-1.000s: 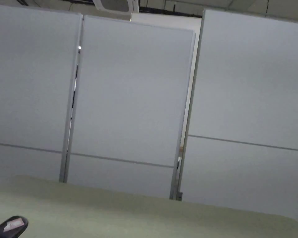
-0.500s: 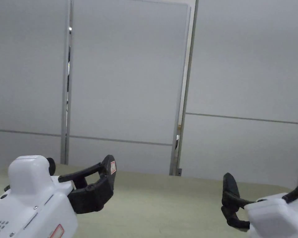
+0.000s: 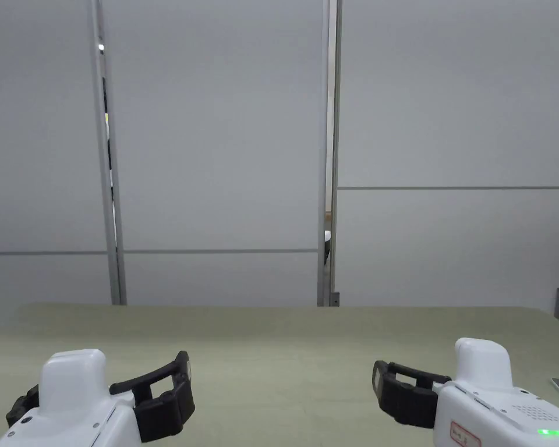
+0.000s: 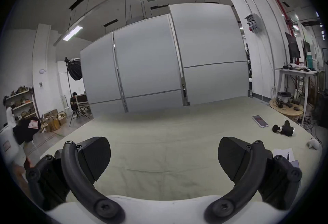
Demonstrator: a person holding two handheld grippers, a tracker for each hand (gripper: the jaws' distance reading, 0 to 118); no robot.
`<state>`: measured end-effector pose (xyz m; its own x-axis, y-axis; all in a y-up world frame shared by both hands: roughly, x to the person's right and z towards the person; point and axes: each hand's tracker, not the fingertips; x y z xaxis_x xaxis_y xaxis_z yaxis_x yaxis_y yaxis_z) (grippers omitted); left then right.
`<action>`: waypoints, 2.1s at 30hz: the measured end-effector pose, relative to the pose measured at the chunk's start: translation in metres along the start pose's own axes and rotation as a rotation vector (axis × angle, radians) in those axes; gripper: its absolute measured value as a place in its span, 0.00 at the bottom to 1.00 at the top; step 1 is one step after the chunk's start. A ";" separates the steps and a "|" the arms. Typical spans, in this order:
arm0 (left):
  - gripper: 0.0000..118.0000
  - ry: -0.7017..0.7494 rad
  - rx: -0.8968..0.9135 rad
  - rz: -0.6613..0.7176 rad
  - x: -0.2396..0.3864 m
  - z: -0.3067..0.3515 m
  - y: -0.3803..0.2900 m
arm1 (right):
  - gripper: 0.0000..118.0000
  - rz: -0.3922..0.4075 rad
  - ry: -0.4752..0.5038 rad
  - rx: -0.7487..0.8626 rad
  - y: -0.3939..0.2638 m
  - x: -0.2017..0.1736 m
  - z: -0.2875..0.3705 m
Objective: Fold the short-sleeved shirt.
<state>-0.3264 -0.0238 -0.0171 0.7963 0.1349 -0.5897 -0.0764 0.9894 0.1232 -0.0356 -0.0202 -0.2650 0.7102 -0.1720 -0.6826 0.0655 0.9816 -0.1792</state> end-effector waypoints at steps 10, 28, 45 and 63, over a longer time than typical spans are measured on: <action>1.00 -0.030 -0.028 -0.154 0.004 -0.011 0.009 | 1.00 0.026 -0.022 0.057 0.011 -0.022 -0.001; 1.00 -0.040 -0.068 -0.100 0.004 -0.017 0.011 | 1.00 0.258 -0.011 0.076 0.010 -0.044 0.006; 1.00 -0.008 -0.038 -0.111 -0.002 -0.010 0.013 | 1.00 0.312 -0.034 0.088 0.007 -0.045 0.008; 0.84 -0.057 -0.069 -0.094 0.006 -0.013 0.010 | 0.91 0.255 -0.017 0.121 0.005 -0.035 0.017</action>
<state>-0.3298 -0.0126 -0.0298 0.8345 0.0404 -0.5495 -0.0394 0.9991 0.0136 -0.0480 -0.0076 -0.2303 0.7261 0.0826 -0.6826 -0.0346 0.9959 0.0836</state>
